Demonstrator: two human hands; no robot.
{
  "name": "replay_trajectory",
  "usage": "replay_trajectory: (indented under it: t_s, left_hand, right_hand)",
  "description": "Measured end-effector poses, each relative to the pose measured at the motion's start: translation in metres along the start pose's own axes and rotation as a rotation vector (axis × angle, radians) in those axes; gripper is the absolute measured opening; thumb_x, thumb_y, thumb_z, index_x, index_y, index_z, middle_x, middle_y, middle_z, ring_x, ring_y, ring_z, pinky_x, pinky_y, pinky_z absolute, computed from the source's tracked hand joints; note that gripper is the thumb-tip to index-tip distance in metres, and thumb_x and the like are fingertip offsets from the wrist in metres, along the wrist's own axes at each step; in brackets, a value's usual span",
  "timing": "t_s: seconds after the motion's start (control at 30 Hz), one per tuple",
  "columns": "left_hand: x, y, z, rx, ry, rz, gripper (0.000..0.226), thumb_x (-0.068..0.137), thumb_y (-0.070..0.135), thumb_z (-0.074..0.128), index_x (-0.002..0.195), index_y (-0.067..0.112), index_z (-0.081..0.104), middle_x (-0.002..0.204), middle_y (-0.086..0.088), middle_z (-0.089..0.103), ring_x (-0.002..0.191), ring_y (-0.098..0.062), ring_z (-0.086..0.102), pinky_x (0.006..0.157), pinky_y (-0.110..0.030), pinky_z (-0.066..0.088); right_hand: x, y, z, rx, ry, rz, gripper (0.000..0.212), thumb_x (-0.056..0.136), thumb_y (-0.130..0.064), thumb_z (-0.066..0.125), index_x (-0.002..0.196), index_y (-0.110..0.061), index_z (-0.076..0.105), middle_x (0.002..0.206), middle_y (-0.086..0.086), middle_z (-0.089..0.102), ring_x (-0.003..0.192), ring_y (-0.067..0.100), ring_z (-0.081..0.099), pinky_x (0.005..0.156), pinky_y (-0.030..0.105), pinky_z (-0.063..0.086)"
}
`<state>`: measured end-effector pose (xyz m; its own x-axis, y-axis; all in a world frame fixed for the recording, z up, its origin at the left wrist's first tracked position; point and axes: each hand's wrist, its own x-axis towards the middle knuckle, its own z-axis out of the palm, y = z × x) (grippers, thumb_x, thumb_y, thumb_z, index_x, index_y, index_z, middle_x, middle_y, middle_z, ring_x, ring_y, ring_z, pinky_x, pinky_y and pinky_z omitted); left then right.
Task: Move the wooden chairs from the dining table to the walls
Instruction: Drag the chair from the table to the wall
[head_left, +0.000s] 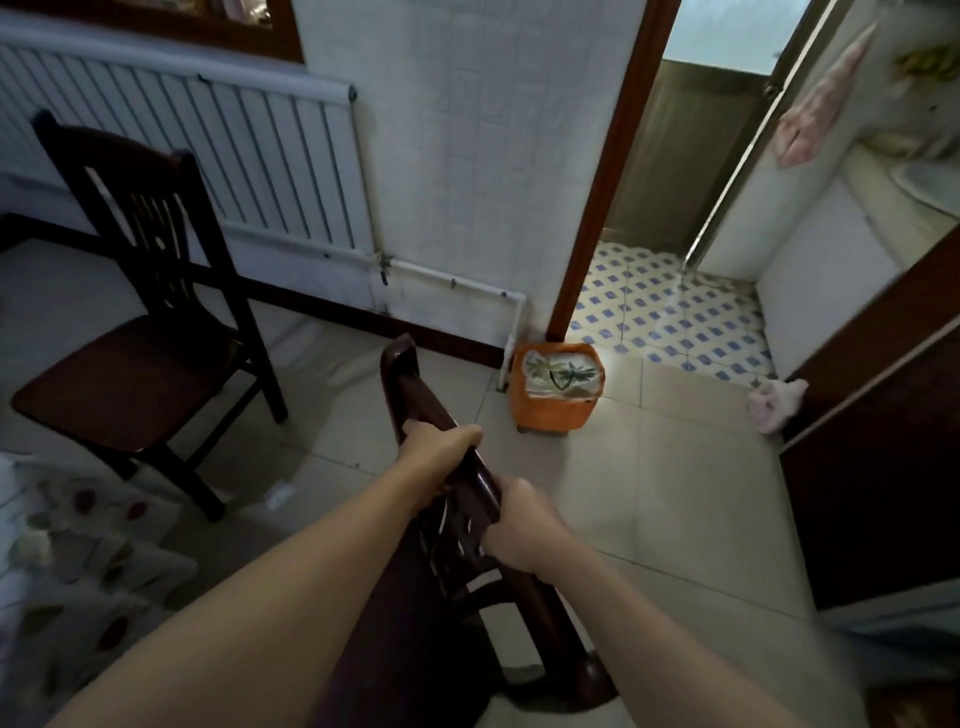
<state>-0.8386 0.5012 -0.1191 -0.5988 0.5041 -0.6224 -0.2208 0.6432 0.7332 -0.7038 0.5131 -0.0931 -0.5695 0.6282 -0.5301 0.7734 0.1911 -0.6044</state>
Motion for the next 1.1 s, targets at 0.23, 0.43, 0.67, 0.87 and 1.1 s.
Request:
replay_trajectory:
  t_s: [0.23,0.43,0.67,0.87,1.1]
  left_hand:
    - [0.016,0.011,-0.091,-0.214,0.107,-0.036,0.071,0.075,0.027,0.067,0.133,0.002,0.034,0.114,-0.019,0.058,0.091,-0.032,0.063,0.064,-0.035,0.052]
    - [0.031,0.038,-0.136,-0.401,0.148,-0.004,0.068,0.074,0.024,0.066,0.131,-0.001,0.039,0.121,-0.023,0.058,0.098,-0.036,0.064,0.058,-0.034,0.052]
    - [0.061,0.106,-0.143,-0.485,0.148,0.004,0.068,0.077,0.023,0.069,0.132,0.001,0.037,0.116,-0.021,0.058,0.083,-0.029,0.064,0.049,-0.031,0.051]
    - [0.111,0.176,-0.126,-0.512,0.176,-0.017,0.067,0.077,0.021,0.069,0.133,0.001,0.037,0.12,-0.023,0.058,0.1,-0.034,0.064,0.06,-0.036,0.055]
    - [0.173,0.26,-0.119,-0.552,0.225,-0.03,0.069,0.076,0.021,0.071,0.133,0.004,0.036,0.121,-0.02,0.056,0.099,-0.032,0.063,0.056,-0.036,0.055]
  right_hand:
    - [0.019,-0.082,0.012,-0.171,-0.1,-0.197,0.032,0.081,-0.008,0.059,0.112,-0.013,0.056,0.106,0.012,0.064,0.097,0.03,0.063,0.08,0.037,0.055]
    - [0.046,-0.134,-0.003,-0.347,-0.093,-0.357,0.029,0.082,-0.013,0.059,0.111,-0.013,0.056,0.106,0.013,0.065,0.098,0.031,0.062,0.074,0.031,0.048]
    - [0.104,-0.168,-0.058,-0.408,-0.101,-0.408,0.034,0.077,-0.009,0.059,0.11,-0.017,0.057,0.092,0.007,0.062,0.093,0.03,0.063,0.076,0.034,0.052]
    - [0.184,-0.186,-0.121,-0.454,-0.121,-0.479,0.04,0.076,-0.01,0.058,0.114,-0.02,0.056,0.087,0.001,0.057,0.082,0.022,0.057,0.071,0.03,0.048]
    - [0.273,-0.222,-0.189,-0.487,-0.161,-0.496,0.037,0.079,-0.009,0.057,0.115,-0.019,0.055,0.103,0.009,0.062,0.086,0.025,0.056,0.07,0.028,0.042]
